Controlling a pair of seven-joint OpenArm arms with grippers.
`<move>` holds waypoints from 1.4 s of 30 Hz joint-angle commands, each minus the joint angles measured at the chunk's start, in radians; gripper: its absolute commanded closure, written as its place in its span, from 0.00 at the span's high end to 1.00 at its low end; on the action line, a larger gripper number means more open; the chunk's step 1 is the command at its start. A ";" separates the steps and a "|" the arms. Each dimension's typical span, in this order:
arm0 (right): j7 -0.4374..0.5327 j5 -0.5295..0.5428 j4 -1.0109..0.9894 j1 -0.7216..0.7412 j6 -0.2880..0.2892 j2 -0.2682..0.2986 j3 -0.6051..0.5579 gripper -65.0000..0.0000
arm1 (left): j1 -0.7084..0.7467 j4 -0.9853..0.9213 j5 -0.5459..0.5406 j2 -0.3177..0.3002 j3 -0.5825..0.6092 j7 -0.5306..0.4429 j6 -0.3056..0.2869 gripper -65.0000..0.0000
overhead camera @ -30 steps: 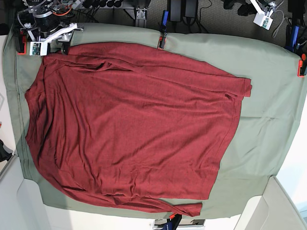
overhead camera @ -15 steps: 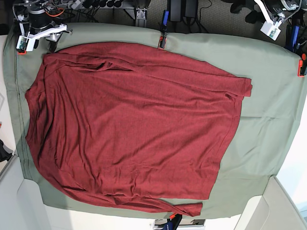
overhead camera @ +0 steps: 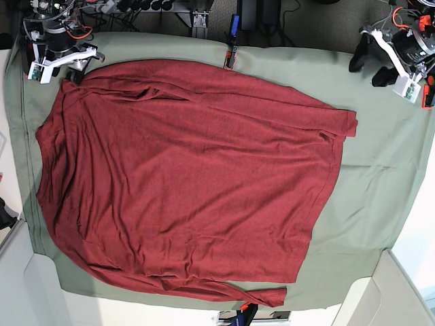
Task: Fold the T-shirt properly
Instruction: 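Reach both grippers to the shirt's shoulder corners and pinch them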
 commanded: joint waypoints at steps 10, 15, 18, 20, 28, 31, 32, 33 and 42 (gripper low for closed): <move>0.004 -0.005 0.013 -0.004 0.001 0.005 0.004 0.53 | -0.253 -0.259 -0.014 -0.089 0.081 -0.056 -0.009 0.70; -0.010 -0.005 0.013 -0.004 0.001 0.005 0.004 0.53 | -0.375 -0.383 -0.011 -0.090 0.188 -0.058 -0.009 0.70; -0.010 -0.005 0.013 -0.007 0.001 0.005 0.004 0.53 | -0.439 -0.440 0.035 -0.085 0.241 -0.075 -0.008 0.70; -0.011 -0.005 0.013 -0.007 0.001 0.005 0.004 0.53 | -0.470 -0.470 0.039 -0.078 0.259 -0.075 0.005 0.70; -0.018 -0.011 0.013 -0.009 0.001 0.005 0.004 0.53 | -0.491 -0.513 0.055 -0.034 0.297 -0.074 0.004 0.69; -0.023 -0.012 0.013 -0.009 0.001 0.005 0.004 0.53 | -0.485 -0.512 0.077 -0.014 0.297 -0.070 -0.009 0.67; -0.024 -0.012 0.013 -0.009 0.001 0.005 0.004 0.51 | -0.482 -0.511 0.089 -0.012 0.297 -0.070 -0.009 0.61; -0.026 -0.012 0.013 -0.009 0.001 0.005 0.004 0.47 | -0.476 -0.507 0.103 -0.010 0.297 -0.071 -0.009 0.50; -0.091 -0.079 0.018 -0.010 0.128 0.005 0.007 0.00 | -0.377 -0.288 0.196 -0.011 0.261 -0.022 -0.009 0.03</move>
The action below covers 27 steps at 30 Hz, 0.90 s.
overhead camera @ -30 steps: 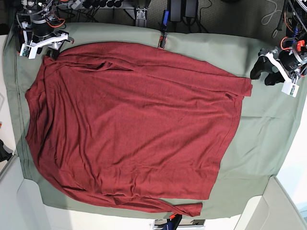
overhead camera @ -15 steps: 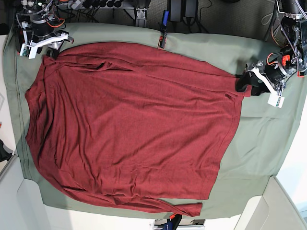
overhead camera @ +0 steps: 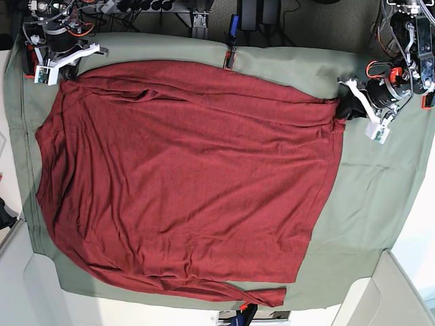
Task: Fold the T-shirt properly
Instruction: 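Reach both grippers to the shirt's shoulder corners and pinch them, then lift the shoulder edge with both grippers and fold it over the shirt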
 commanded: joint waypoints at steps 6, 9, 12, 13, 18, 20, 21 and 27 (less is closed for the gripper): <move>-0.033 0.008 0.088 -0.047 0.015 0.005 0.032 0.00 | 0.129 0.184 -0.035 -0.018 -0.156 -0.010 -0.009 0.03; -0.033 0.035 0.158 -0.076 0.018 0.005 0.056 0.00 | 0.171 0.234 -0.070 -0.017 -0.209 -0.010 -0.009 0.03; -0.032 0.035 0.207 -0.097 0.026 0.006 0.073 0.00 | 0.194 0.259 -0.070 -0.017 -0.234 -0.010 -0.009 0.03; -0.031 0.035 0.216 -0.098 0.027 0.005 0.077 0.00 | 0.196 0.259 -0.074 -0.018 -0.236 -0.010 -0.009 0.03; -0.029 0.035 0.217 -0.098 0.026 0.005 0.080 0.00 | 0.196 0.259 -0.121 -0.017 -0.236 -0.010 -0.009 0.03; -0.026 0.040 0.217 -0.098 0.024 0.005 0.080 0.03 | 0.196 0.259 -0.130 -0.017 -0.236 -0.010 -0.009 0.03; -0.017 0.058 0.217 -0.098 0.013 0.005 0.080 0.19 | 0.196 0.259 -0.130 -0.017 -0.236 -0.010 -0.009 0.03; 0.038 0.115 0.171 -0.053 -0.047 0.005 0.080 0.60 | 0.196 0.258 -0.130 -0.017 -0.235 -0.010 -0.009 0.03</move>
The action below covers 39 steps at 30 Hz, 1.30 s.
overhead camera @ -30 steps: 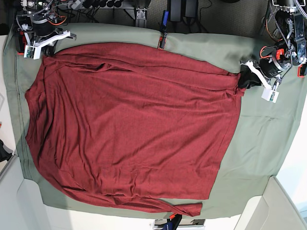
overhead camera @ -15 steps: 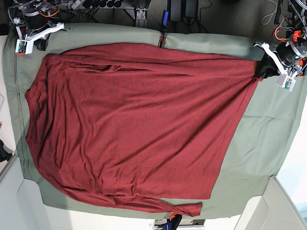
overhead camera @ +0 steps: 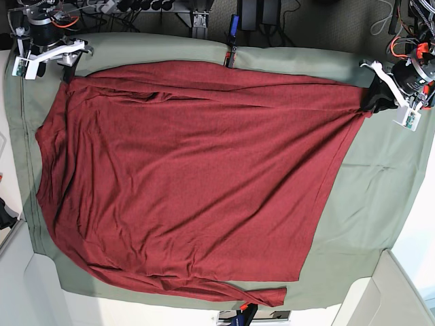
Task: Fold the T-shirt properly
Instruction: 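Lift the shoulder edge with both grippers and fold it over the shirt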
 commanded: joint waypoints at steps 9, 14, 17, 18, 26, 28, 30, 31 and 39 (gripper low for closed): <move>-0.007 0.050 -0.195 0.132 0.052 0.005 0.005 0.58 | 0.001 0.003 -0.016 -0.017 -0.010 -0.014 -0.005 0.03; -0.017 0.044 -0.198 0.136 0.054 0.005 0.006 0.04 | 0.002 0.003 -0.014 -0.017 -0.010 -0.011 -0.005 0.03; -0.022 0.039 -0.185 0.136 0.093 0.005 0.006 0.00 | 0.001 0.003 -0.015 -0.017 -0.010 -0.011 -0.005 0.03; -0.029 0.038 -0.179 0.136 0.099 0.005 0.006 0.00 | 0.001 0.003 -0.015 -0.017 -0.010 -0.011 -0.005 0.03; -0.080 0.027 -0.079 0.095 0.106 0.006 0.008 0.00 | 0.001 0.003 -0.027 -0.018 -0.011 0.004 -0.005 0.03; -0.080 0.027 -0.032 0.071 0.106 0.006 0.009 0.00 | 0.001 0.004 -0.069 -0.022 -0.011 0.021 -0.005 0.03; -0.079 0.027 0.007 0.061 0.106 0.006 0.013 0.00 | -0.002 0.005 -0.094 -0.024 -0.011 0.019 -0.005 0.03; -0.077 0.027 0.021 0.062 0.106 0.006 0.016 0.00 | -0.005 0.005 -0.105 -0.026 -0.011 0.018 -0.005 0.03; -0.060 0.035 0.002 0.161 0.106 0.006 0.051 0.00 | -0.074 -0.026 -0.101 -0.063 0.014 -0.024 -0.005 0.03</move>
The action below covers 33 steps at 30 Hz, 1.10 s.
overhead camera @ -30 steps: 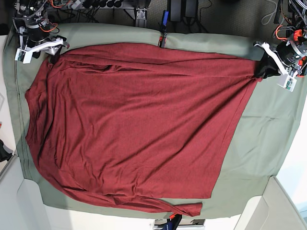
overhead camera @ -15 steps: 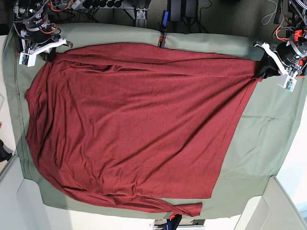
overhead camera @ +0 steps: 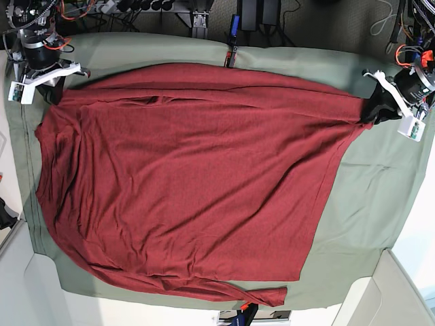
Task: Fold the T-shirt properly
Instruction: 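Lift the shoulder edge with both grippers and fold it over the shirt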
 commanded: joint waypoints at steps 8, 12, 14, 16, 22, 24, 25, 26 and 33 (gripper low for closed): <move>0.041 -0.014 -0.190 0.214 0.012 0.035 0.005 0.00 | -0.269 -0.234 0.118 -0.066 0.193 -0.071 -0.006 0.03; 0.042 -0.040 -0.272 0.306 0.012 0.052 0.006 0.00 | -0.385 -0.351 0.118 -0.074 0.249 -0.071 -0.006 0.03; 0.042 -0.050 -0.310 0.346 0.012 0.058 0.006 0.00 | -0.438 -0.394 0.119 -0.074 0.258 -0.071 -0.006 0.03; 0.042 -0.055 -0.358 0.385 0.012 0.066 0.006 0.00 | -0.488 -0.433 0.119 -0.074 0.267 -0.071 -0.006 0.03; 0.066 -0.076 -0.507 0.491 0.012 0.071 0.006 0.00 | -0.595 -0.560 0.119 -0.076 0.350 -0.073 -0.006 0.05; 0.065 -0.076 -0.541 0.521 0.021 0.071 0.006 0.00 | -0.629 -0.606 0.127 -0.076 0.396 -0.089 -0.006 0.10; 0.065 -0.076 -0.556 0.537 0.034 0.071 0.006 0.00 | -0.646 -0.628 0.153 -0.076 0.418 -0.107 -0.006 0.15; 0.065 -0.076 -0.570 0.552 0.040 0.071 0.006 0.00 | -0.664 -0.650 0.184 -0.076 0.439 -0.129 -0.006 0.19; 0.065 -0.074 -0.603 0.589 0.046 0.068 0.006 0.10 | -0.725 -0.760 0.222 -0.076 0.510 -0.158 -0.006 0.54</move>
